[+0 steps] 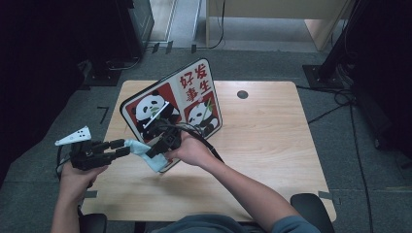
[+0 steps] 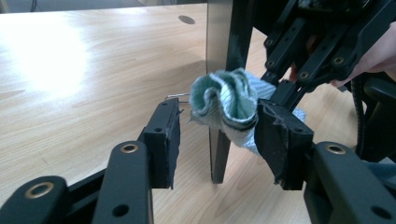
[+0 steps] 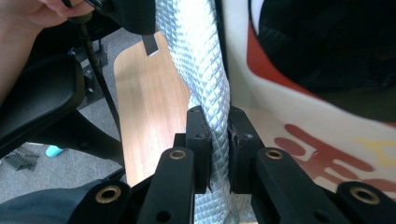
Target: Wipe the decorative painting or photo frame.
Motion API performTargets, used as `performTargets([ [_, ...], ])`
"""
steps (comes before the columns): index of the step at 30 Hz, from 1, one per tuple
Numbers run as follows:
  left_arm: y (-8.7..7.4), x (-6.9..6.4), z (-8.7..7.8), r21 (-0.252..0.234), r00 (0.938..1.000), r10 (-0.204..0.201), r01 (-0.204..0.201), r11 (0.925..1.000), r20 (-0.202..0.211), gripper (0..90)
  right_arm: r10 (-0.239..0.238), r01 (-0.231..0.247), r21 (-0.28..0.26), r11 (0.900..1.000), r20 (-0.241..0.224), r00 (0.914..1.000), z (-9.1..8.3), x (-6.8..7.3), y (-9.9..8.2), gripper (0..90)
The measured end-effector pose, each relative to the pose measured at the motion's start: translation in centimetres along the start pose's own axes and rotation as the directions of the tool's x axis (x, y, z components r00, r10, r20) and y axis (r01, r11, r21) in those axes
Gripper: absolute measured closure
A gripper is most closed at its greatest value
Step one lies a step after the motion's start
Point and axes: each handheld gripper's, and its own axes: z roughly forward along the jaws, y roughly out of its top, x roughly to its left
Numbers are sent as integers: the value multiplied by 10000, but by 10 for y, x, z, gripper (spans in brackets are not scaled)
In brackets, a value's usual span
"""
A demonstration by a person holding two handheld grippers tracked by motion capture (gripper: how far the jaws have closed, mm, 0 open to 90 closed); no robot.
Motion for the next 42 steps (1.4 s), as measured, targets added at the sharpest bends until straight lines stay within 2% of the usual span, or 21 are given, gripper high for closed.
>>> performTargets([
  [7,-3,0,-1,235,9998,158,-160,9996,86,510,-83,84,-106,9999,111,9999,-9,3,9,818],
  [16,-6,2,4,451,9998,156,-161,9989,100,525,-216,222,-276,9994,228,9995,-24,9,26,818],
  [21,-7,1,5,330,9999,163,-161,9993,-59,518,-314,325,-325,9989,338,9989,-33,13,37,818],
  [28,-6,-1,5,117,9996,276,-275,9996,-45,517,-346,361,-460,9983,339,9988,-39,15,47,818],
  [33,-4,-4,9,152,9991,430,-430,9990,42,520,-419,438,-510,9977,394,9983,-46,17,54,818],
  [39,0,-7,14,-1,9989,457,-457,9990,54,522,-446,467,-512,9976,431,9981,-52,19,63,817],
  [42,1,-8,17,-4,9995,314,-314,9995,-34,531,-474,498,-532,9973,470,9978,-56,20,66,818],
])
